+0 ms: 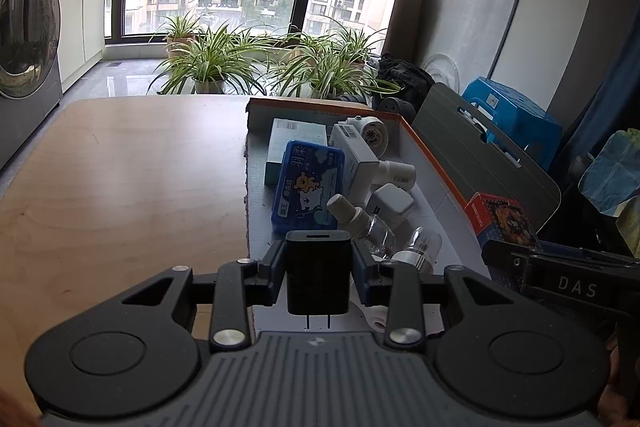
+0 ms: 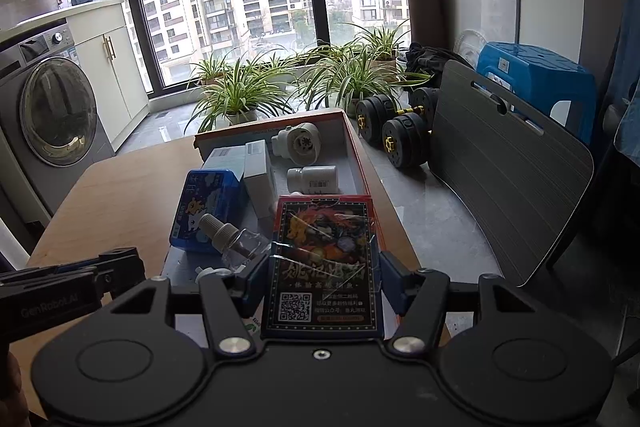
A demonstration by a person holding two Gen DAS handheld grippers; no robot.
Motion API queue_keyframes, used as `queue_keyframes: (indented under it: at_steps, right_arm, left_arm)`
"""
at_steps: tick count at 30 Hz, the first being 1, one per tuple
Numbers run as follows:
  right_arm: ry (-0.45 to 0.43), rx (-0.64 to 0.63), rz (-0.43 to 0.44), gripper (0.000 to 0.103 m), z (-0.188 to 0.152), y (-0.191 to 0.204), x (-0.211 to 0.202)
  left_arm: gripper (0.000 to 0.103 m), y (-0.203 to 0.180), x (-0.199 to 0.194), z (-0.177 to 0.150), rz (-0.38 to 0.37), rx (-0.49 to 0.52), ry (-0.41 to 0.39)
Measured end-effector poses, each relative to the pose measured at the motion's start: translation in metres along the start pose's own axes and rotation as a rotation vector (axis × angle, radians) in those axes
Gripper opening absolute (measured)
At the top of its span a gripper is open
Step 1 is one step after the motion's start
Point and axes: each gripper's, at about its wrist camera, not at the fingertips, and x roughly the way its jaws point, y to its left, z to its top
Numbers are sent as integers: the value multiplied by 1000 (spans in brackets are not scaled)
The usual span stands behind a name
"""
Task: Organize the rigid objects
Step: 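Carry the black charger with left tool while right tool carries the card box over the tray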
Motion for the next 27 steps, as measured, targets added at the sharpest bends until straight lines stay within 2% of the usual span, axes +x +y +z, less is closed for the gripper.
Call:
queue_keyframes:
  at_steps: [27]
  right_arm:
    - [11, 1, 3, 71, -3, -2, 7]
  left_arm:
    - [36, 0, 1, -3, 4, 0, 6]
